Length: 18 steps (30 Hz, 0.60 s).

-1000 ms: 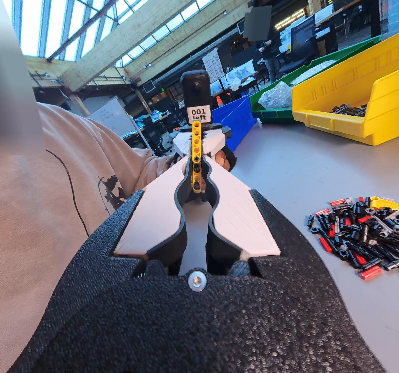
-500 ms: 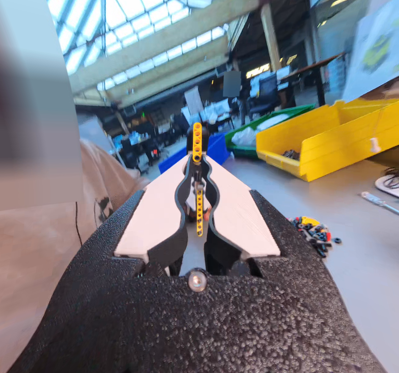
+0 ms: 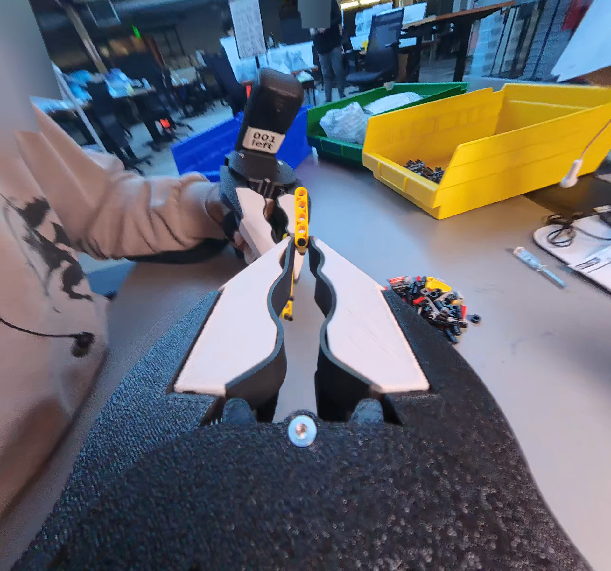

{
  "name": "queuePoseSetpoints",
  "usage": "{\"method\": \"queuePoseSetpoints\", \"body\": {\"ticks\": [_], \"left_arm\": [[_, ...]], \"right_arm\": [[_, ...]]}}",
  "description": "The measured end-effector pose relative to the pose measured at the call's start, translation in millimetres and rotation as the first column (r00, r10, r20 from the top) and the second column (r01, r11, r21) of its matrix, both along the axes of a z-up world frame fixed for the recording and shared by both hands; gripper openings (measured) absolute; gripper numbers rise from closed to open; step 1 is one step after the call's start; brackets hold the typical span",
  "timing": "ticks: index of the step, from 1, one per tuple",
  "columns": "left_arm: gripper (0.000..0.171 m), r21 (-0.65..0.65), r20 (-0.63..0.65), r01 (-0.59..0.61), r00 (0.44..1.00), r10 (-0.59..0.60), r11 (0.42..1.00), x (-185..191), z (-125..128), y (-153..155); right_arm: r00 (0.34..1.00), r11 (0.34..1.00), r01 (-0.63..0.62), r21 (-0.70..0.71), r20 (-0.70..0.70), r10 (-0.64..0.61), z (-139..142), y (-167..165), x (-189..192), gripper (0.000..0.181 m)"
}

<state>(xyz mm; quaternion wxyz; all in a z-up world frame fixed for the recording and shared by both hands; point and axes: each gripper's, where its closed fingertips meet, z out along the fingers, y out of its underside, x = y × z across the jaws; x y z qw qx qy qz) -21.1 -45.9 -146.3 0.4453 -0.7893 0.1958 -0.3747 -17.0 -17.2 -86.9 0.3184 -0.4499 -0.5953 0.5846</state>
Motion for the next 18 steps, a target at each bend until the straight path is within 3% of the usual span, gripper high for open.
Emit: {"method": "queuePoseSetpoints", "body": {"ticks": [3,7,9,14,16,18], "left_arm": [[0.007,-0.029,-0.076,0.042,0.996,-0.044,0.999,9,-12,-6],[0.007,-0.058,-0.105,0.05,0.993,-0.055,0.997,11,-19,-8],[0.009,-0.09,-0.126,0.04,0.991,-0.051,0.995,9,-25,-8],[0.039,-0.098,-0.201,0.011,0.979,-0.031,0.995,1,-33,-7],[0.045,-0.039,-0.193,-0.013,0.981,0.005,0.999,-6,-21,-3],[0.041,0.016,-0.075,-0.001,0.997,0.002,1.0,-4,3,-3]], "right_arm": [[1.0,0.974,0.019,0.225,-0.009,-0.018,-10,-5,0,0.007],[1.0,0.889,0.026,0.457,-0.027,-0.016,-19,-14,0,0.007],[1.0,0.863,0.021,0.506,-0.019,-0.014,-23,-16,0,0.007],[1.0,0.825,0.021,0.565,-0.008,-0.02,-29,-16,0,0.007],[1.0,0.804,0.031,0.594,-0.014,-0.028,-30,-14,0,0.007],[0.999,0.78,0.035,0.624,-0.012,-0.036,-32,-13,0,0.007]]}}
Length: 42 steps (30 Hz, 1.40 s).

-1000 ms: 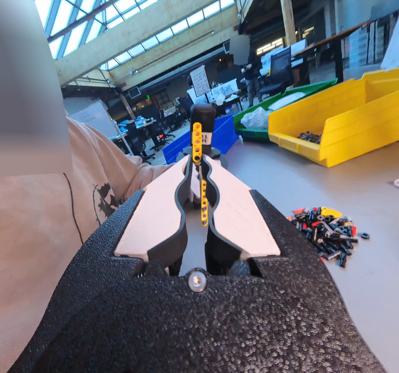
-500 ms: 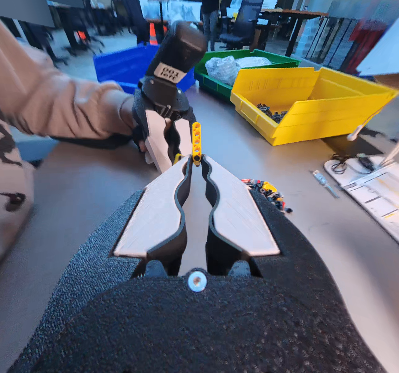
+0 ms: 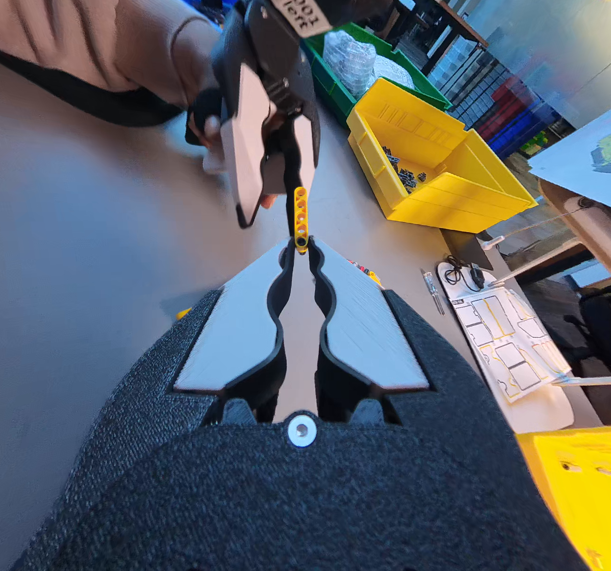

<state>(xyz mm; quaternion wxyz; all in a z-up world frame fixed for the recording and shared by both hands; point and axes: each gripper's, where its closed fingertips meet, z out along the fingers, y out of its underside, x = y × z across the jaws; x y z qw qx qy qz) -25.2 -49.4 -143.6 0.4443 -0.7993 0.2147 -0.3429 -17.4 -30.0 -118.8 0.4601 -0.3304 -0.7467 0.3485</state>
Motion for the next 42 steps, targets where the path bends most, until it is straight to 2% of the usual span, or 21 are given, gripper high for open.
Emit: {"method": "queuePoseSetpoints", "body": {"ticks": [2,4,7,9,10,12,15,19,22,24,37,42], "left_arm": [[0.034,0.043,0.118,0.01,0.993,-0.015,0.999,2,20,-2],[0.028,0.072,0.132,0.007,0.991,-0.017,0.997,2,26,-1],[0.02,0.146,-0.005,0.034,0.999,-0.034,0.989,6,20,-3],[0.009,0.235,-0.112,0.057,0.993,-0.032,0.97,10,21,-6],[0.009,0.258,-0.167,0.066,0.986,-0.022,0.964,11,19,-6],[0.008,0.298,-0.197,0.078,0.98,-0.019,0.952,12,22,-7],[0.007,0.293,-0.111,0.068,0.993,-0.037,0.954,13,32,-9],[0.007,0.293,0.09,0.037,0.994,-0.066,0.955,15,50,-9],[0.006,0.288,0.266,0.019,0.959,-0.099,0.957,15,66,-12],[0.006,0.289,0.302,0.015,0.947,-0.106,0.957,15,70,-12],[0.007,0.299,0.251,0.017,0.963,-0.095,0.954,17,67,-12],[0.007,0.304,0.173,0.045,0.98,-0.101,0.952,21,59,-13]], "right_arm": [[1.0,0.999,0.005,0.044,0.018,-0.006,-6,1,0,0.007],[0.999,0.996,0.0,0.088,0.045,-0.004,-14,1,-1,0.007],[0.996,0.998,-0.042,0.056,0.083,0.038,-19,-10,1,0.007],[0.994,0.998,-0.051,-0.026,0.098,0.053,-14,-14,1,0.007],[0.992,0.995,-0.063,-0.081,0.104,0.071,-11,-17,2,0.007],[0.992,0.978,-0.074,-0.197,0.09,0.093,-1,-19,3,0.007],[0.991,0.925,-0.095,-0.368,0.049,0.122,14,-21,3,0.008],[0.99,0.82,-0.136,-0.556,-0.042,0.135,36,-22,2,0.008],[0.987,0.8,-0.164,-0.577,-0.091,0.136,46,-23,4,0.01],[0.985,0.785,-0.171,-0.595,-0.098,0.14,49,-23,4,0.008],[0.984,0.758,-0.176,-0.628,-0.101,0.144,51,-23,5,0.004],[0.982,0.782,-0.181,-0.597,-0.072,0.172,44,-27,6,0.004]]}}
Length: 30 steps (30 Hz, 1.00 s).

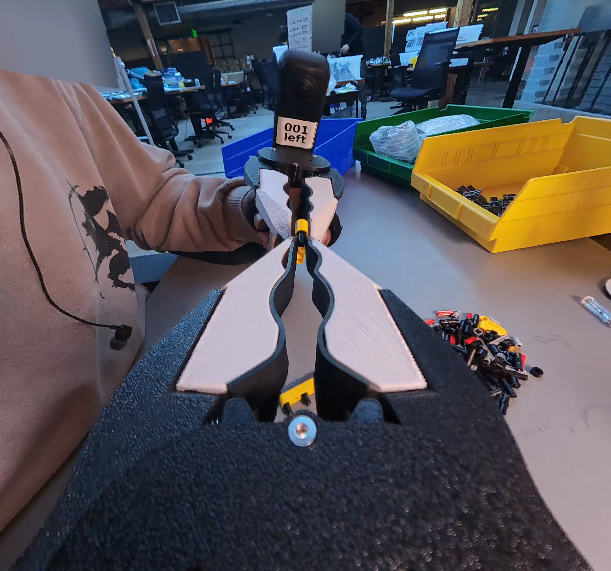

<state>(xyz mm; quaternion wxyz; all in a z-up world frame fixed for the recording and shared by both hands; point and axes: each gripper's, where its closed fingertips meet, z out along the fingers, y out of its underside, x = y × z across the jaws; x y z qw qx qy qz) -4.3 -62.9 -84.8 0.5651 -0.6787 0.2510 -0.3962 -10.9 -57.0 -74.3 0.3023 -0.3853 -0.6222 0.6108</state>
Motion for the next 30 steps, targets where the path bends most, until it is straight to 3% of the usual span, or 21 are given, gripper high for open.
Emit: {"method": "queuePoseSetpoints", "body": {"ticks": [5,13,28,29,30], "left_arm": [[0.006,0.004,-0.088,0.038,0.995,-0.038,0.999,9,-9,-6],[0.006,0.097,-0.028,0.001,1.0,0.002,0.995,6,23,-12],[0.005,0.139,0.03,-0.039,0.999,0.035,0.99,2,33,-8],[0.006,0.181,0.143,-0.083,0.988,0.057,0.98,-11,53,-10],[0.005,0.198,0.333,-0.158,0.939,0.085,0.967,-49,87,-14]], "right_arm": [[0.996,0.997,-0.062,0.037,0.064,0.059,-12,-10,3,0.004],[0.996,0.994,-0.09,-0.069,-0.032,0.088,17,-18,4,0.003],[0.99,0.975,-0.135,-0.174,-0.067,0.125,23,-15,3,0.003],[0.989,0.974,-0.143,-0.175,-0.061,0.134,21,-14,4,0.001],[0.994,0.987,-0.11,-0.117,0.013,0.112,0,-8,5,0.003]]}}
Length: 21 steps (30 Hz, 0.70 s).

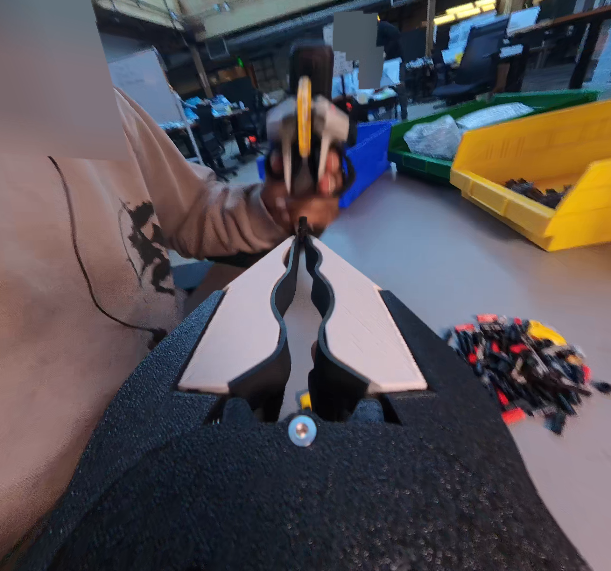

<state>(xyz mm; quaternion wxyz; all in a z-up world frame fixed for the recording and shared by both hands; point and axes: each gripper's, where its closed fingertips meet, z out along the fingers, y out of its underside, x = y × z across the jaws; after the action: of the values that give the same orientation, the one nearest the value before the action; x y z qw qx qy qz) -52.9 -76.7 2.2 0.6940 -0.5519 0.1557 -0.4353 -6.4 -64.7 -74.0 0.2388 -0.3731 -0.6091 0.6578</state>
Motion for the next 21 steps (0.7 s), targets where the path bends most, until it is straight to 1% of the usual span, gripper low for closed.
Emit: {"method": "queuePoseSetpoints", "body": {"ticks": [1,2,3,4,5,6,7,8,10,12,13,15,18,19,21], "left_arm": [[0.005,0.069,0.04,-0.096,0.995,0.093,0.993,-35,20,-6],[0.005,0.091,-0.041,-0.149,0.987,0.154,0.985,-43,21,-10],[0.006,0.072,-0.103,-0.144,0.983,0.151,0.987,-37,13,-9],[0.006,0.031,-0.133,-0.134,0.982,0.137,0.99,-29,0,-3],[0.006,-0.038,-0.172,-0.116,0.979,0.108,0.992,-21,-18,6],[0.007,-0.101,-0.24,-0.131,0.965,0.104,0.986,-15,-36,16],[0.006,-0.119,-0.296,-0.165,0.947,0.123,0.979,-13,-49,24],[0.006,-0.149,-0.323,-0.173,0.939,0.117,0.974,-11,-61,29],[0.006,-0.24,-0.342,-0.195,0.934,0.105,0.951,-11,-84,37],[0.006,-0.292,-0.327,-0.193,0.941,0.092,0.937,-9,-94,41],[0.006,-0.298,-0.321,-0.188,0.943,0.087,0.936,-8,-95,42],[0.007,-0.304,-0.331,-0.189,0.94,0.083,0.934,-6,-98,42],[0.007,-0.308,-0.355,-0.206,0.931,0.088,0.929,-6,-103,43],[0.007,-0.307,-0.363,-0.211,0.927,0.09,0.928,-6,-104,43],[0.007,-0.307,-0.378,-0.227,0.92,0.1,0.924,-7,-106,44]], "right_arm": [[0.999,0.999,0.035,-0.031,0.026,-0.034,-11,10,1,0.002],[0.998,0.993,0.054,-0.108,0.024,-0.052,-6,18,0,0.002],[0.997,0.995,0.082,-0.064,0.016,-0.081,-3,22,-5,0.003],[0.99,0.99,0.141,0.017,0.009,-0.141,-2,28,-15,0.003],[0.976,0.973,0.206,0.108,0.047,-0.212,-10,39,-28,0.003],[0.951,0.938,0.265,0.223,0.104,-0.293,-27,52,-40,0.004],[0.913,0.882,0.32,0.345,0.136,-0.384,-46,69,-49,0.003],[0.873,0.827,0.359,0.433,0.157,-0.461,-63,84,-55,0.003],[0.807,0.741,0.387,0.549,0.188,-0.56,-89,105,-59,0.003],[0.767,0.655,0.386,0.65,0.169,-0.619,-105,121,-58,0.004],[0.754,0.632,0.399,0.664,0.155,-0.638,-107,126,-58,0.01],[0.756,0.645,0.426,0.634,0.143,-0.639,-103,127,-58,0.019],[0.759,0.669,0.483,0.566,0.112,-0.642,-88,128,-59,0.04],[0.768,0.683,0.487,0.544,0.105,-0.631,-84,126,-58,0.045],[0.802,0.734,0.486,0.475,0.09,-0.59,-72,117,-56,0.047]]}}
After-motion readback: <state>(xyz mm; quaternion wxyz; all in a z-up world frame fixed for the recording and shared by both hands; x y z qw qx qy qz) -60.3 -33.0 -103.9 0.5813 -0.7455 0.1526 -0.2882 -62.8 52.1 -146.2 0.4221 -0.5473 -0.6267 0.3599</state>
